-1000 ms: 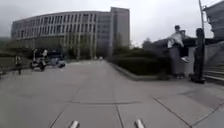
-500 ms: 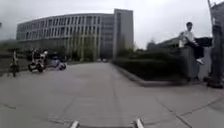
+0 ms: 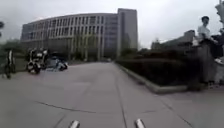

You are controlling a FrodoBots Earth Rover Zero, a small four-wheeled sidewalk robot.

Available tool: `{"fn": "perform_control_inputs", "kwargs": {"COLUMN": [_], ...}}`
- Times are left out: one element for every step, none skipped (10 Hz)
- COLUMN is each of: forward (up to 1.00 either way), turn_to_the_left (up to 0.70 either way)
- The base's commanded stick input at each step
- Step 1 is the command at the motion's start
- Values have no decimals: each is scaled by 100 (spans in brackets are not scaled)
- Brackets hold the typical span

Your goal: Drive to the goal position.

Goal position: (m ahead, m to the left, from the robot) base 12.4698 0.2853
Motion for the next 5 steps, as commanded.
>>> {"fn": "perform_control_inputs", "kwargs": {"forward": [100, 100, 100, 100, 100], "turn_to_the_left": [6, -17, -27, -11, 5]}}
